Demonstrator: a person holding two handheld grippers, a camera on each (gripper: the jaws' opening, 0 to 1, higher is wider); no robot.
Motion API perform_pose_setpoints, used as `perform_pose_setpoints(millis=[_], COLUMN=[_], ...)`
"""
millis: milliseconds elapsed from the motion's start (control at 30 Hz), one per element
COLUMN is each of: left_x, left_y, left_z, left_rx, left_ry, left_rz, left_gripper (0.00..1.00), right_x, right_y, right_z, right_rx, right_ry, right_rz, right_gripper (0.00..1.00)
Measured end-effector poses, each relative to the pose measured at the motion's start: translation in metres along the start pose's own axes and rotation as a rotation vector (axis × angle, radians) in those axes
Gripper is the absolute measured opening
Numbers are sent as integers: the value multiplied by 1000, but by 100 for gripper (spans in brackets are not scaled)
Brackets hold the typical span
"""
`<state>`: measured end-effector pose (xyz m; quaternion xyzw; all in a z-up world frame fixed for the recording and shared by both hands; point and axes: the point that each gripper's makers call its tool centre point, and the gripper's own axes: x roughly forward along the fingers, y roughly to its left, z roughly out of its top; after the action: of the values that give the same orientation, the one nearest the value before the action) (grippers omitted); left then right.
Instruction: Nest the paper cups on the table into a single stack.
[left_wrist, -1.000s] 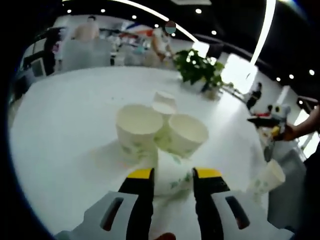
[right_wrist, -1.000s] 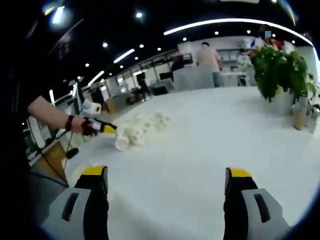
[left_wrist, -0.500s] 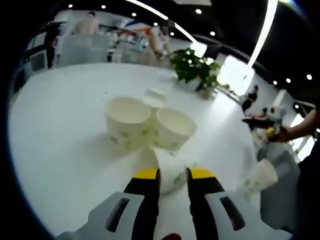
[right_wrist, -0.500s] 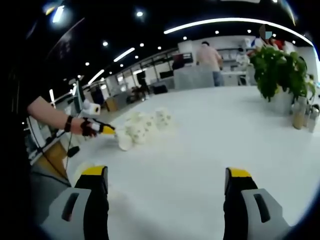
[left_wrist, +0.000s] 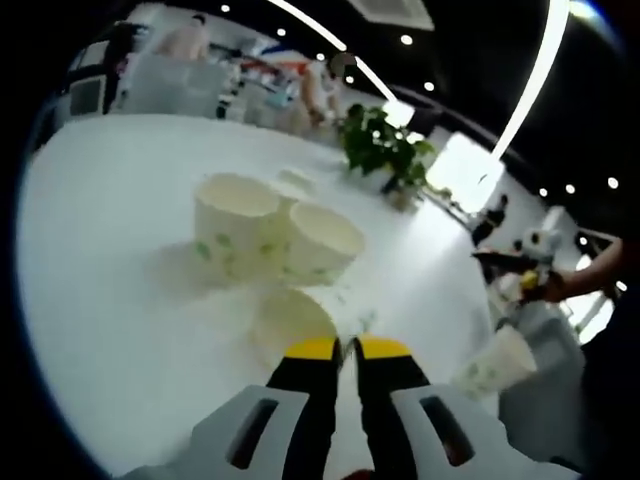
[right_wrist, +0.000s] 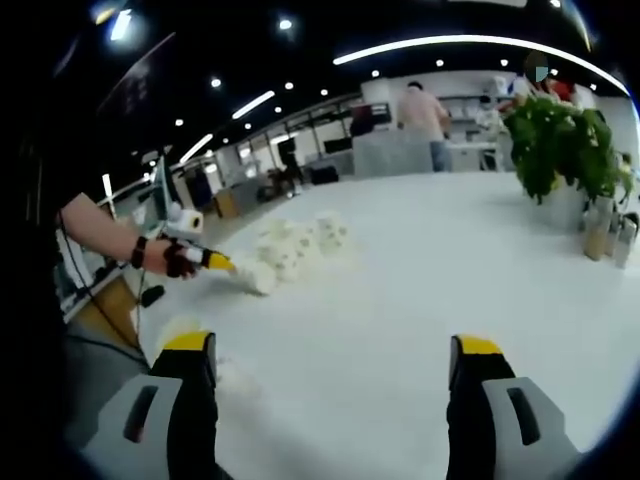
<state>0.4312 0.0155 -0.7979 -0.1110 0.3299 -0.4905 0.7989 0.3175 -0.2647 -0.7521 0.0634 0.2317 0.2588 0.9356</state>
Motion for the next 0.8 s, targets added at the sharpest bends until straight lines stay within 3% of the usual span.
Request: perform_pose_setpoints(millis=[267,533,800], left_x=[-4,-12,-27], left_y=[-14,-33,-51], left_z=[1,-2,0], left_rx=[1,8,9], left_ry=[-29,-18,-28], left_rz=[-16,-21,-10], left_gripper=[0,0,0], right_x=[-4,-6,-5], right_y=[4,11,20], right_z=[0,10,25], right_rx=[-19,-22,-79], right_ry=[6,-27,-53], right_rz=[15,24,45], right_gripper=[94,94,94])
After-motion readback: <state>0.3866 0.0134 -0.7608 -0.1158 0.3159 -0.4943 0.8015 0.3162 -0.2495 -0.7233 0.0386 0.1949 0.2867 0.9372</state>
